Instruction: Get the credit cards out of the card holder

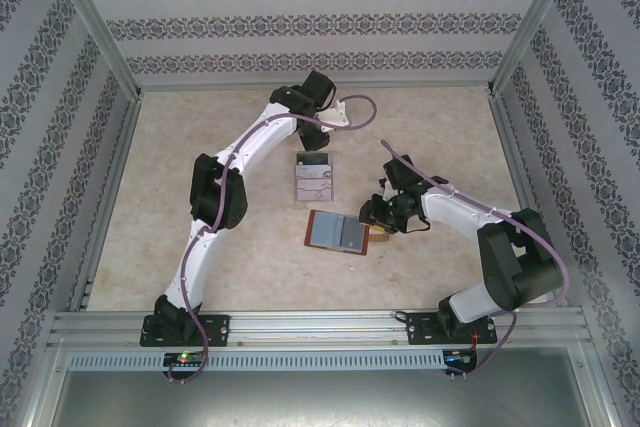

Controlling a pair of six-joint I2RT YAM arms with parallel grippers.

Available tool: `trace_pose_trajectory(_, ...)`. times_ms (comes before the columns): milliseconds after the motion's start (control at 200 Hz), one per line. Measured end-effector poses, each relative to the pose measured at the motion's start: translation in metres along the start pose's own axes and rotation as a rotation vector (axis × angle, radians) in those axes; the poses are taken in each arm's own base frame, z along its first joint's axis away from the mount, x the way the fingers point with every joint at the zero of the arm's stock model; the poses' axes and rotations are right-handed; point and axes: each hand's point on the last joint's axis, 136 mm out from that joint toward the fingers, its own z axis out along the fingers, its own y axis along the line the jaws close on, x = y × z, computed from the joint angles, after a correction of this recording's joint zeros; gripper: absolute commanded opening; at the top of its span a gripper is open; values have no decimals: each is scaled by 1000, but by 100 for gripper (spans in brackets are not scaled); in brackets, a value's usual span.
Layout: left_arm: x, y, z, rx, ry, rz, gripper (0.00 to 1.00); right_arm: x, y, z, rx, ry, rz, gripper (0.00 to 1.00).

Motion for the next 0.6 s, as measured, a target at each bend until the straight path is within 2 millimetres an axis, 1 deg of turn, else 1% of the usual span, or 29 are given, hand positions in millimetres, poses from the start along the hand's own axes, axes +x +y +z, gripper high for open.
trace_pose_trajectory(85,-11,3,-9,1,-40,-79,28,0,0,0,-1,0,0,39)
trace_pose_trajectory(150,-18,2,-14,17,-69,-127,25,0,0,0,-1,-2,-1,39)
trace_pose_trajectory(280,-26,-9,-23,89,-108,-227,24,-1,1,-1,-3,-4,-2,39)
trace_pose_trajectory(350,-30,-16,-30,136,-132,-278,27,-1,2,-1,-7,-8,-5,39)
trace_pose_trajectory(455,-35,-37,-42,248,-166,-348,28,-3,4,-1,-18,-13,-9,39)
trace_pose_trajectory(530,-36,-55,-51,344,-186,-405,29,-3,8,-1,-32,-15,-13,39)
trace_pose_trajectory(600,-36,-70,-56,426,-213,-470,24,-3,12,-1,-45,-12,-19,39)
